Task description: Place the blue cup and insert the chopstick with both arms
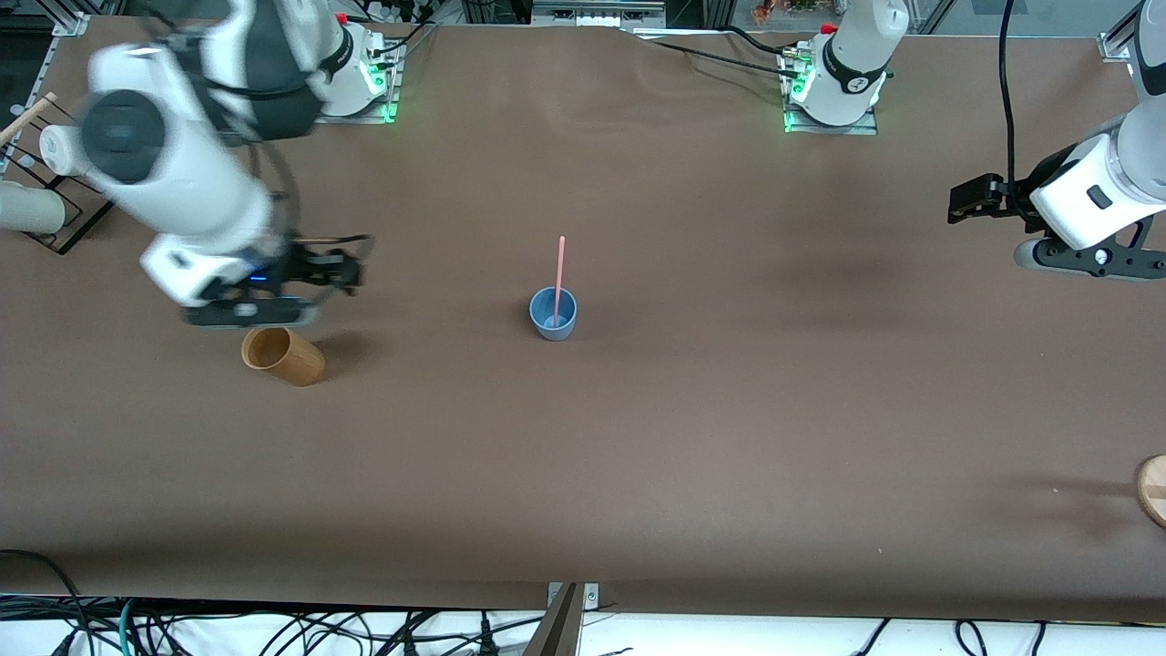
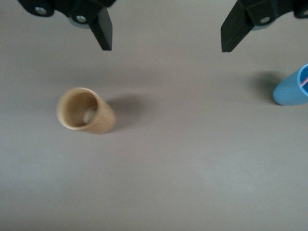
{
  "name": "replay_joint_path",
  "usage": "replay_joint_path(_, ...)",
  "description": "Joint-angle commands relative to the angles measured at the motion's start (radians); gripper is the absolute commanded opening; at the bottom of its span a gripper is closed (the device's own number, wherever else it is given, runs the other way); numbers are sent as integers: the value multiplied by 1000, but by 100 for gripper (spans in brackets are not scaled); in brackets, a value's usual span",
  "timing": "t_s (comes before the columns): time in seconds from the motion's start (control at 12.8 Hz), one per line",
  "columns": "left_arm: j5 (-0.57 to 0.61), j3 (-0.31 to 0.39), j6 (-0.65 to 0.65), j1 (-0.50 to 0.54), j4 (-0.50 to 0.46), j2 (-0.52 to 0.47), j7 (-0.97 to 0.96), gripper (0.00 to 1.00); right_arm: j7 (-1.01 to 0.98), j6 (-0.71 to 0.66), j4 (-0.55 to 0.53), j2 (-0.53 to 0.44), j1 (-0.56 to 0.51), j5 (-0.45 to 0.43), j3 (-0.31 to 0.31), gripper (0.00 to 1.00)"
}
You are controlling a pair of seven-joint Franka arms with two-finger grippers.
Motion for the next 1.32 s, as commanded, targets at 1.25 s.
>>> replay_joint_path(1.25,-23,6,4,0,6,1,16,100,-187,-200,-14,-143,-239,13,1,100)
